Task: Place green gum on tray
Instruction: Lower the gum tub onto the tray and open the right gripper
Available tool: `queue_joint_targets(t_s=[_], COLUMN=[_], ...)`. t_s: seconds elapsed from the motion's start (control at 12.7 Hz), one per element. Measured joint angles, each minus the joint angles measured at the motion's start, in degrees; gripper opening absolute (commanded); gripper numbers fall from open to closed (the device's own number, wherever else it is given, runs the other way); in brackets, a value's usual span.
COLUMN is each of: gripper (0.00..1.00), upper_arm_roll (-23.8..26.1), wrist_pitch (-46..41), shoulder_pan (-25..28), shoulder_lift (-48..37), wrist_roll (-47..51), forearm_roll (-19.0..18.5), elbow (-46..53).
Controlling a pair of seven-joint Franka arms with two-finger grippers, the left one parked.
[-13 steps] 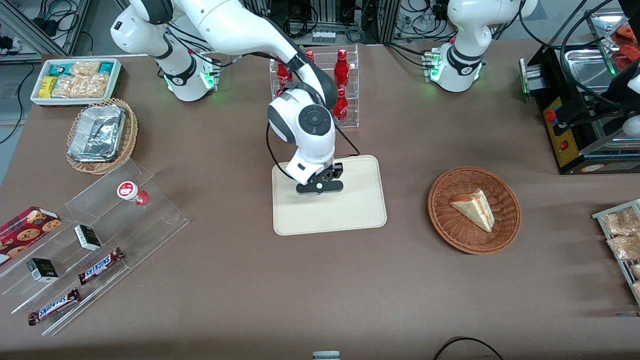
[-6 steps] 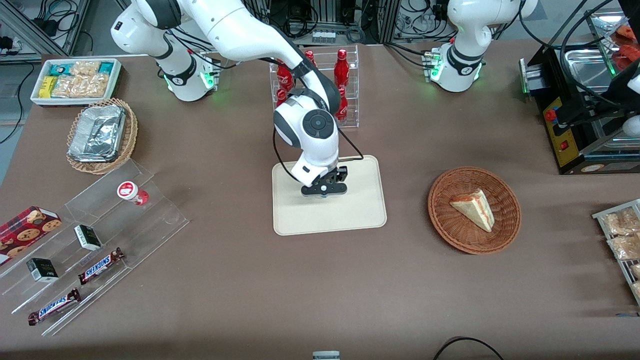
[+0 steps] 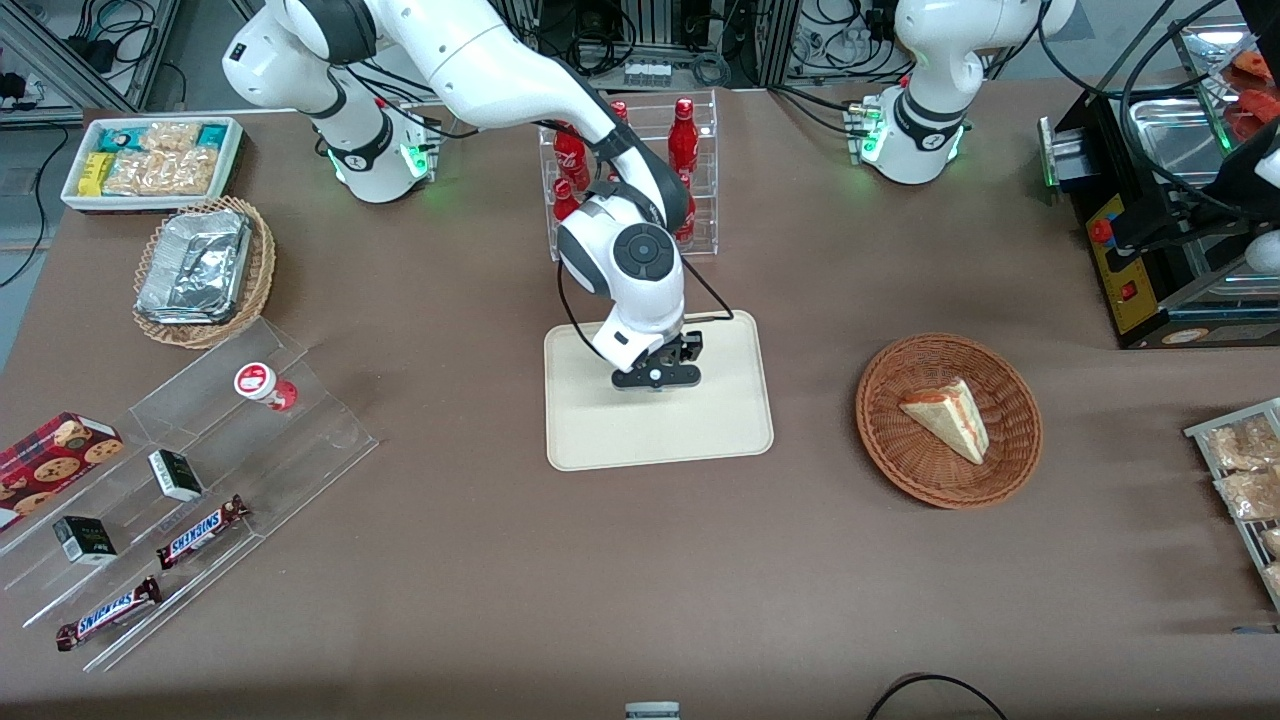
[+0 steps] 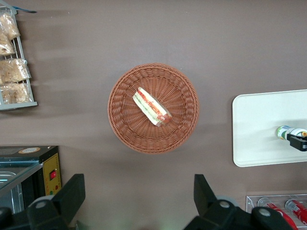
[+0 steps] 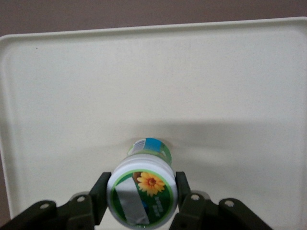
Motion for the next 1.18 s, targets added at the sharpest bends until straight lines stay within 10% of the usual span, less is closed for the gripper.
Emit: queue_joint_targets(t_s=[0.16,0.24,0.39,1.18], gripper=[0.0,0.17,0.99,1.0], upper_arm_roll=[0.0,0.0,0.0,-1.4], wrist_pitch=[0.2,0.3,0.5,-1.8], shoulder_pan=[0.1,0.2,0.3,-0.3], shoulder_lift=[0.5,0.7,0.9,-4.2], wrist_roll=[0.0,0.0,0.1,0.4], forearm_roll=[0.0,0.0,0.0,1.2], elbow=[0.0,0.0,0.0,-1.2])
